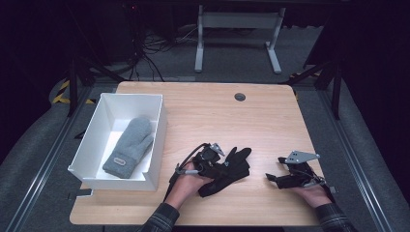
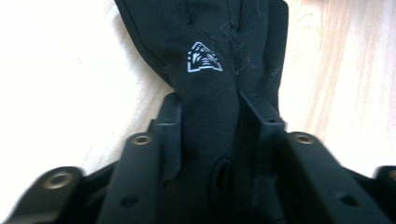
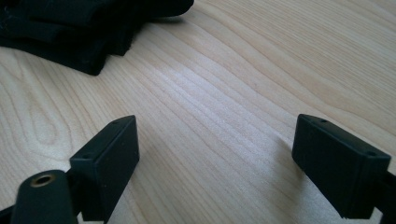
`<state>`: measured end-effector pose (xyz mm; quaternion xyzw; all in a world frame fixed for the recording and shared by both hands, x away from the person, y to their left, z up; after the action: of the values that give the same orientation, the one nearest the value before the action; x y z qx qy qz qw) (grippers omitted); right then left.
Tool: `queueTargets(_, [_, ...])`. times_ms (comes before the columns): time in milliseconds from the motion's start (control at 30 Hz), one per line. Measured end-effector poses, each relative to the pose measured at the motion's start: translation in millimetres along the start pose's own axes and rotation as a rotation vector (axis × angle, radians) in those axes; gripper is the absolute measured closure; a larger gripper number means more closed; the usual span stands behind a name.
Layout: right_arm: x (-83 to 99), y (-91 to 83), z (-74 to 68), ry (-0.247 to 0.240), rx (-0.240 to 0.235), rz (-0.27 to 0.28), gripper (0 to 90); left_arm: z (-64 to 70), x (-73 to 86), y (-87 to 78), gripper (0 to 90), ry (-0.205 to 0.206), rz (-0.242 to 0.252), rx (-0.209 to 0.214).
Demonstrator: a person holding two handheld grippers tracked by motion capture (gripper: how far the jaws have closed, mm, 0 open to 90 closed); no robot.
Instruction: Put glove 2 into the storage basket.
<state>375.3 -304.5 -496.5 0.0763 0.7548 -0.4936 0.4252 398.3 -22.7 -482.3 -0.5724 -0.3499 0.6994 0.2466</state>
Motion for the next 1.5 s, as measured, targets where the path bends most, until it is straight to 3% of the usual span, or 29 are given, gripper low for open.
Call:
queueTargets(200, [-0.1,0.0,0.0,0.0,0.0,0.0,15.2,4.5,-4.0,-5.5,69.1,-0.018,-0.003,-0.019])
queueTargets(367, [0.0,0.0,0.0,0.0,-0.001,0.0,15.1,8.4,-7.3,-23.0,69.3,-0.036,0.006,-0.026])
queueTargets(567, [0.0,0.0,0.1,0.0,-0.001,0.0,15.1,6.1,-11.8,-52.6,69.2,-0.076,0.031,-0.058])
queueTargets(1000, [0.0,0.0,0.0,0.0,-0.001,0.0,15.1,-1.3,-30.1,-122.7,69.1,-0.105,0.055,-0.171])
queueTargets(1133, [0.0,0.0,0.0,0.0,-0.001,0.0,15.1,-3.7,-32.5,-137.5,68.8,-0.121,0.072,-0.177])
queueTargets(1167, [0.0,0.0,0.1,0.0,0.0,0.0,15.2,-5.7,-34.0,-149.9,68.7,-0.136,0.086,-0.194])
queueTargets(1200, [0.0,0.0,0.0,0.0,-0.001,0.0,15.1,-5.7,-34.0,-149.9,68.8,-0.136,0.086,-0.194])
queueTargets(1367, [0.0,0.0,0.0,0.001,-0.001,0.0,15.1,-13.4,-31.2,-184.5,68.8,-0.156,0.099,-0.248])
queueTargets(1500, [0.0,0.0,0.0,0.0,0.0,0.0,15.1,-18.1,-26.8,-200.6,68.8,-0.168,0.107,-0.276])
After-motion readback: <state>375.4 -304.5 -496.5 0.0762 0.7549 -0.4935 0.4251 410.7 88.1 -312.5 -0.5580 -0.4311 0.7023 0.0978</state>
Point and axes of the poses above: each handheld gripper's, and its own axes: y roughly forward along the jaws, x roughly out of its underside, z roughly to its right, the point moved 4 cm from there along y, roughly forward along the jaws, and after that the axes turned 14 degrees about y, right-handed, at the moved point
